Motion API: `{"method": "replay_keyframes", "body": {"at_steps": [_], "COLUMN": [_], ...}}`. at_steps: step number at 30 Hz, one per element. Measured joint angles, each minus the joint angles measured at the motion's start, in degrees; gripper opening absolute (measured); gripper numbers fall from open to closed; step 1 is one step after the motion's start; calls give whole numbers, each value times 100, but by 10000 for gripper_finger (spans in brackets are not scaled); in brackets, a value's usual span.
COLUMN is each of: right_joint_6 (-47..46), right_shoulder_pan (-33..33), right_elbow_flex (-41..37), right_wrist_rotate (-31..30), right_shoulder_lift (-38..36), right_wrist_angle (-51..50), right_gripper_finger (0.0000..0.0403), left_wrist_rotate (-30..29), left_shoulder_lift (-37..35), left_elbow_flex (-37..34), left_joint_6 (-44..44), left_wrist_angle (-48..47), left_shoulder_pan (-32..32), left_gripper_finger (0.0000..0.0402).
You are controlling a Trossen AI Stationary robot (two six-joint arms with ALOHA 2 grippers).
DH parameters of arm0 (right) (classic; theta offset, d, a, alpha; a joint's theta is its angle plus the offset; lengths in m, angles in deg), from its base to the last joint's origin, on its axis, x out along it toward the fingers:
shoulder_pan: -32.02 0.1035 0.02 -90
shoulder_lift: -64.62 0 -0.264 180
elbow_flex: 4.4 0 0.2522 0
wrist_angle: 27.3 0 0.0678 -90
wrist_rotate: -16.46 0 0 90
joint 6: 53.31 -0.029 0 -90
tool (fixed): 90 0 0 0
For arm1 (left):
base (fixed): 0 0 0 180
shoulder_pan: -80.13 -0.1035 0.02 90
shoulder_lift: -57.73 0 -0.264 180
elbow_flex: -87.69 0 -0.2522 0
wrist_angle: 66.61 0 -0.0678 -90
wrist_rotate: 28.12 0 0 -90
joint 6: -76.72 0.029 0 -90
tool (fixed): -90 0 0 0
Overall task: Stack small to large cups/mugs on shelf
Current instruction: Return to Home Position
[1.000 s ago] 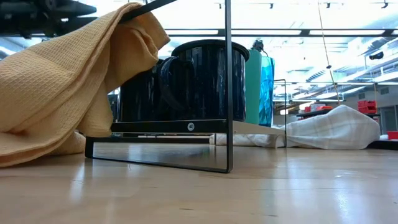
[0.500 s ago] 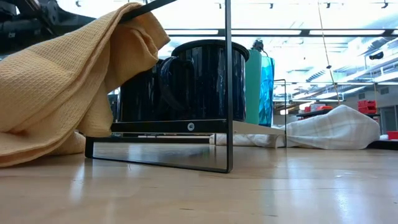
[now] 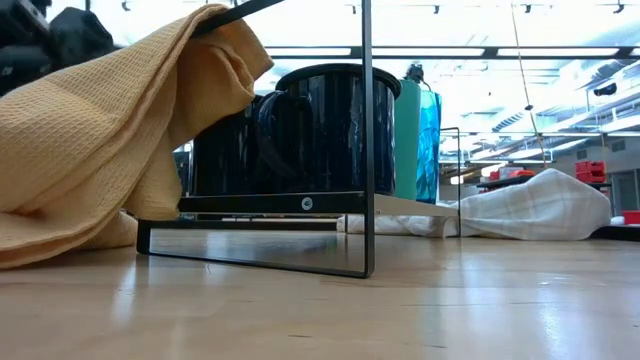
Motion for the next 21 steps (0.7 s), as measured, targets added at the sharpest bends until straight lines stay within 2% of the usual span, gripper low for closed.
{"method": "replay_keyframes", "body": {"at_steps": [2, 4, 9, 13, 21], "right_joint_6": [-49, -64, -111, -254, -205], "right_shoulder_pan": [-56, -94, -92, -92, -225], "right_elbow_flex": [0, 0, 0, 0, 0], "right_wrist_rotate": [85, 117, 143, 139, 140], "right_shoulder_lift": [0, 0, 0, 0, -2], "right_wrist_angle": [0, -2, -7, -104, -199], "right_gripper_finger": [130, 130, 130, 130, 130], "left_wrist_rotate": [-83, -452, -1297, -1366, -1364], "left_shoulder_lift": [2, 2, 0, 0, 4], "left_elbow_flex": [0, 0, -2, -2, -2], "left_joint_6": [22, 153, 1352, 1991, 2001], "left_wrist_angle": [-311, -356, -200, -67, -95], "left_shoulder_pan": [0, 2, -2, -2, -2], "left_gripper_finger": [92, 86, 76, 85, 107]}}
